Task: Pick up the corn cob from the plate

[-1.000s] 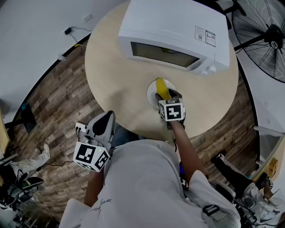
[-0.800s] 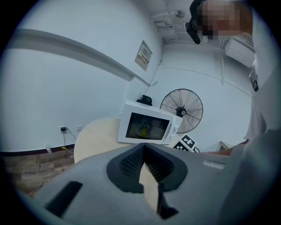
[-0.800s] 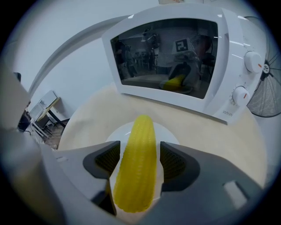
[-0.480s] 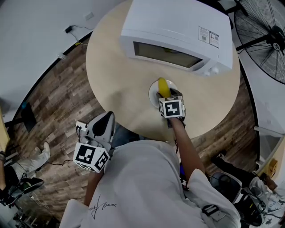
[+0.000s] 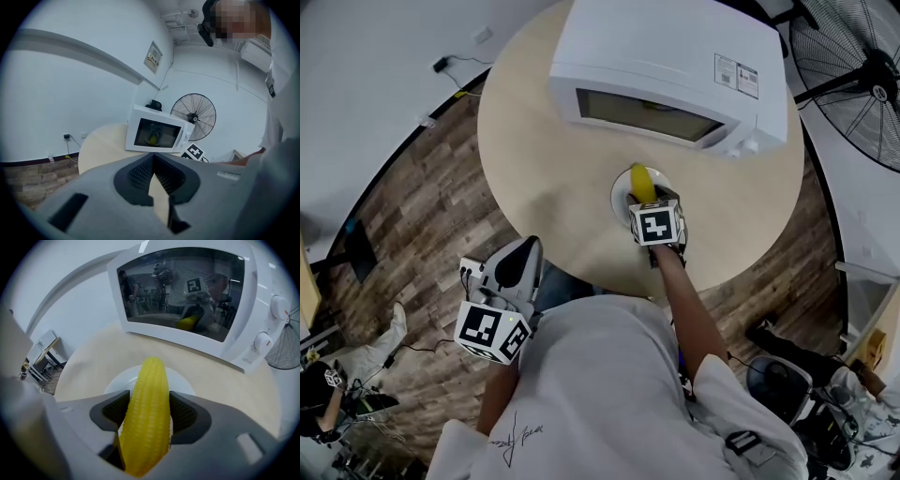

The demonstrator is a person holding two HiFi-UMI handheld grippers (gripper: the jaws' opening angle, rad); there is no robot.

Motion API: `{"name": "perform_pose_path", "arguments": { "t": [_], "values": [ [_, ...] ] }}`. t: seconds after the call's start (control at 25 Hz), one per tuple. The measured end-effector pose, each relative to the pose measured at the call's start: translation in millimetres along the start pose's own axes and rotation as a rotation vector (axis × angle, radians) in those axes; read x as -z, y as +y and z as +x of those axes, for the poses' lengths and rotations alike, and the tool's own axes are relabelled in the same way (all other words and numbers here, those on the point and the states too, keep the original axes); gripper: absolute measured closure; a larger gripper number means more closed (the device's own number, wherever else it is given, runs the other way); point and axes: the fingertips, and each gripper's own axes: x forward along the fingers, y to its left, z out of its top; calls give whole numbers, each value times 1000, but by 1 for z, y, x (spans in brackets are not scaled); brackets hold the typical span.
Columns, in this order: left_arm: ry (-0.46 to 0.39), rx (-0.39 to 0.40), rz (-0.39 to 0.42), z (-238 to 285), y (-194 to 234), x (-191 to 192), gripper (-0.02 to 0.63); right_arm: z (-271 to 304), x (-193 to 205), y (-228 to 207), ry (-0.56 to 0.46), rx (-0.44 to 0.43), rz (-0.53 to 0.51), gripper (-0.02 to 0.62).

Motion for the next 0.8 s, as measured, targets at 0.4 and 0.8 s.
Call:
{"name": "perform_pose_path", "arguments": {
  "t": [0.4, 0.8],
  "values": [
    [-9, 8, 4, 1, -5, 0, 607, 1, 1, 0, -1, -14, 28, 324],
    [-7, 15, 10, -2, -10, 0, 607, -5, 2, 3, -5, -57, 47, 324]
  ]
}}
